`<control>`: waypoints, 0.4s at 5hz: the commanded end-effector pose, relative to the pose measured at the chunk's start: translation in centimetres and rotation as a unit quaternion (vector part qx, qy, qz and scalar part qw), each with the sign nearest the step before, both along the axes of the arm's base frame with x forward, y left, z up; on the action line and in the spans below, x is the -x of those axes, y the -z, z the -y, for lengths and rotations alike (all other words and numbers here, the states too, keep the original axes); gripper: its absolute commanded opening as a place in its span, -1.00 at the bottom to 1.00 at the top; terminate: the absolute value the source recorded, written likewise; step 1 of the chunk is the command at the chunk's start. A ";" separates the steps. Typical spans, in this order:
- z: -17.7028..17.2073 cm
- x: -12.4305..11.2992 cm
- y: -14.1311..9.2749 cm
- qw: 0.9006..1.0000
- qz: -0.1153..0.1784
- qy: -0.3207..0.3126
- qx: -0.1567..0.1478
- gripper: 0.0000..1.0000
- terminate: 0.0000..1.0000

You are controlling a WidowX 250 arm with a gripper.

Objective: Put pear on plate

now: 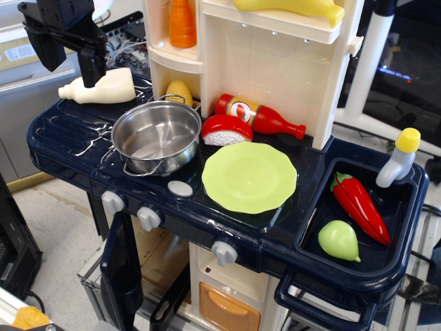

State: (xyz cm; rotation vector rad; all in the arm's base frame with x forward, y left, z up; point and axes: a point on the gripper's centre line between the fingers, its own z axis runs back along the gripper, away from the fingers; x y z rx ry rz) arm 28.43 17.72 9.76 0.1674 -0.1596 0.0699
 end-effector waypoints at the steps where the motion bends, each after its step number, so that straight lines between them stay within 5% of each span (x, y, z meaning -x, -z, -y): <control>1: 0.0 0.0 0.0 1.000 0.000 0.000 0.000 1.00 -1.00; 2: 5.0 0.8 -4.4 0.997 -0.005 -0.080 -0.015 1.00 -1.00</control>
